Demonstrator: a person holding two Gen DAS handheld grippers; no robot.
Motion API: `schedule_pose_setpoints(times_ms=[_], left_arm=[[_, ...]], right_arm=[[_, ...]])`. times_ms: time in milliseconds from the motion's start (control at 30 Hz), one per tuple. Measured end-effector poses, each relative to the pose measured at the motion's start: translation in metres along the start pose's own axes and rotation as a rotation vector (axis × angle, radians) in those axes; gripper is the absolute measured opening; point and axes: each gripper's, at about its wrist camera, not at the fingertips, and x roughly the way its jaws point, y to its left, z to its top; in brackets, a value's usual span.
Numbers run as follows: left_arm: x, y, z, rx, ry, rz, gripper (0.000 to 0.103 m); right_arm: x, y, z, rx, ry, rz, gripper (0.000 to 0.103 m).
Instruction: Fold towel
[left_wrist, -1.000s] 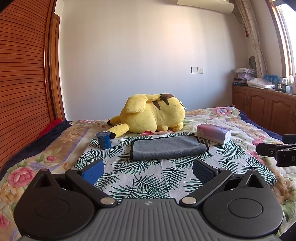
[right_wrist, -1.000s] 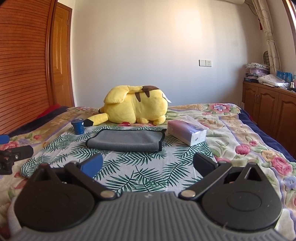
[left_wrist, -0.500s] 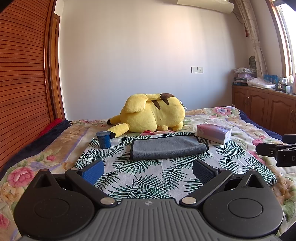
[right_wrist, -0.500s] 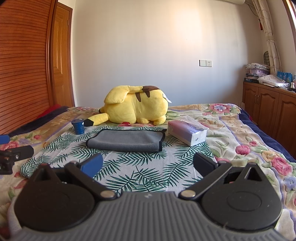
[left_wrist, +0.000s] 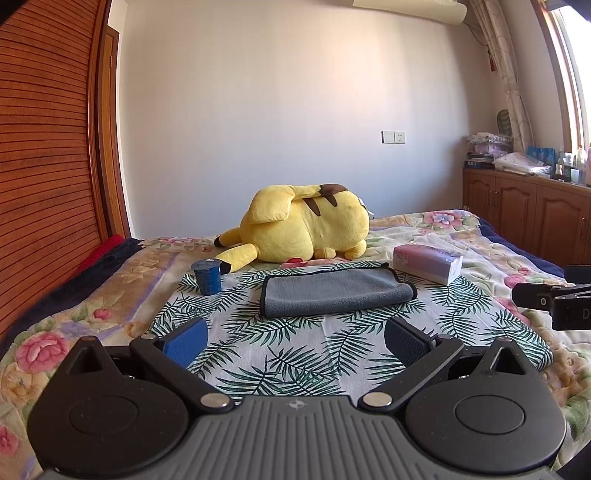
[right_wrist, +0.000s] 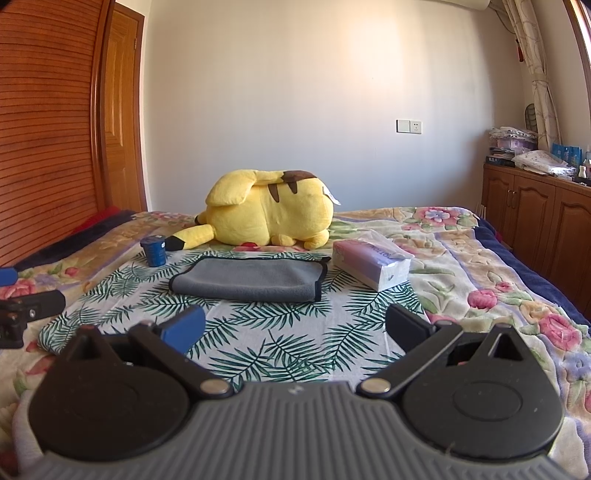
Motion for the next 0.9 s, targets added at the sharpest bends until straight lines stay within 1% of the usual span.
schedule_pose_setpoints(times_ms=[900], left_arm=[[0.0011, 0.0022, -0.0041, 0.0, 0.002, 0.002, 0.087]], right_arm=[[0.0004, 0.0008, -0.0003, -0.001, 0.0, -0.001, 0.103]])
